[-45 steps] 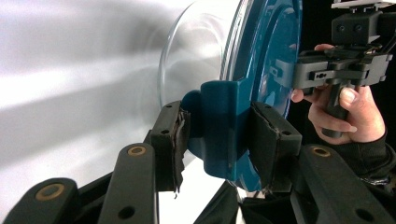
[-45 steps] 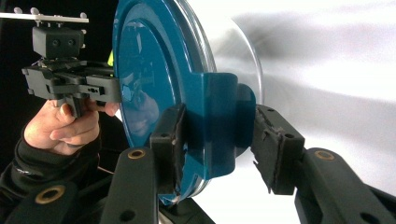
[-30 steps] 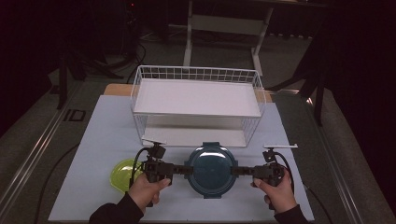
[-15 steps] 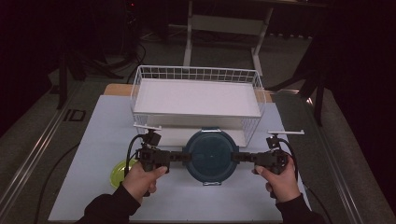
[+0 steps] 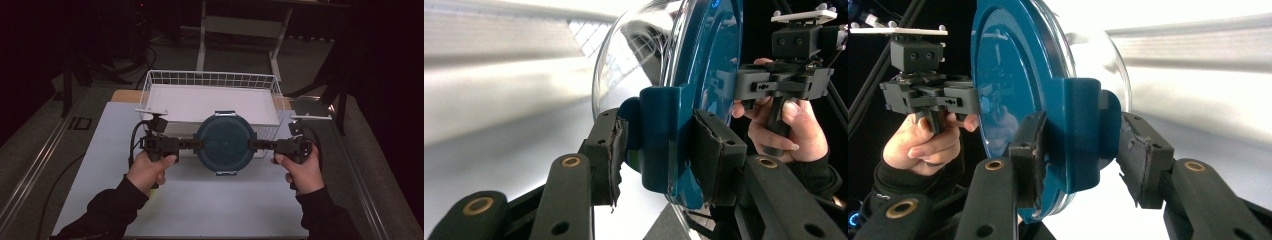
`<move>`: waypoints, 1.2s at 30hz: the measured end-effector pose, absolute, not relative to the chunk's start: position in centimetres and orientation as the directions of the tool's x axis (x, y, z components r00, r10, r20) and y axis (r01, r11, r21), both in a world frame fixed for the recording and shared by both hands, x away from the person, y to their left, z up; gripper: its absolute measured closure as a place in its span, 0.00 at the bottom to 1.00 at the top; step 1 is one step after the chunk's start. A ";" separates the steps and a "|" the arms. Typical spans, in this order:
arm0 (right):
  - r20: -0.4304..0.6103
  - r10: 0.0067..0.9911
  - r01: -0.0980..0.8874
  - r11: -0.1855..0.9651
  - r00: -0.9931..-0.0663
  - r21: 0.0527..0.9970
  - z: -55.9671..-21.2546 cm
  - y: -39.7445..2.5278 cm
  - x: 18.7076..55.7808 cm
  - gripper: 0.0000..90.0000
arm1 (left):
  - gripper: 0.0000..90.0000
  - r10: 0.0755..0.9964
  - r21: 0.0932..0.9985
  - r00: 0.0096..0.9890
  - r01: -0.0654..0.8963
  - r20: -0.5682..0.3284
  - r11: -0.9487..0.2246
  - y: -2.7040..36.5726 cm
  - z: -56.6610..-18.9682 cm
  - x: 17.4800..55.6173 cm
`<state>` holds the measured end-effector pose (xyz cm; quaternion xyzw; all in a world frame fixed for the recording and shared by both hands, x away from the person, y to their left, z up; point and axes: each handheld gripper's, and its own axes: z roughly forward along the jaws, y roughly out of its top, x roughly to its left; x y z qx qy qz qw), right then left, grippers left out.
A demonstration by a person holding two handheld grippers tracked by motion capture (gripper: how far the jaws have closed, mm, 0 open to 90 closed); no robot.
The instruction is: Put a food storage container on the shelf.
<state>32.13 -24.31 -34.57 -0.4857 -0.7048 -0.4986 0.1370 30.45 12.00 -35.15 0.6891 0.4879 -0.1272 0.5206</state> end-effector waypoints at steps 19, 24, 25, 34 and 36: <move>0.658 0.564 0.805 0.020 -0.499 0.593 -30.8 -23.0 36.2 0.62 | 0.63 0.546 0.618 0.499 0.785 -0.672 0.043 13.1 -31.7 34.7; 0.665 0.568 0.806 -0.005 -0.485 0.592 -30.3 -23.1 37.5 0.62 | 0.63 0.548 0.620 0.501 0.783 -0.670 0.041 13.0 -31.1 36.2; 0.665 0.568 0.806 -0.005 -0.485 0.592 -30.3 -23.1 37.5 0.62 | 0.63 0.549 0.622 0.503 0.782 -0.667 0.039 13.0 -31.2 36.4; 0.677 0.585 0.819 -0.036 -0.447 0.573 -30.5 -23.0 39.7 0.62 | 0.63 0.547 0.614 0.484 0.786 -0.683 0.069 12.9 -31.5 38.9; 0.667 0.604 0.820 -0.037 -0.437 0.571 -30.5 -22.9 40.2 0.62 | 0.62 0.541 0.611 0.484 0.788 -0.688 0.073 12.9 -31.9 39.5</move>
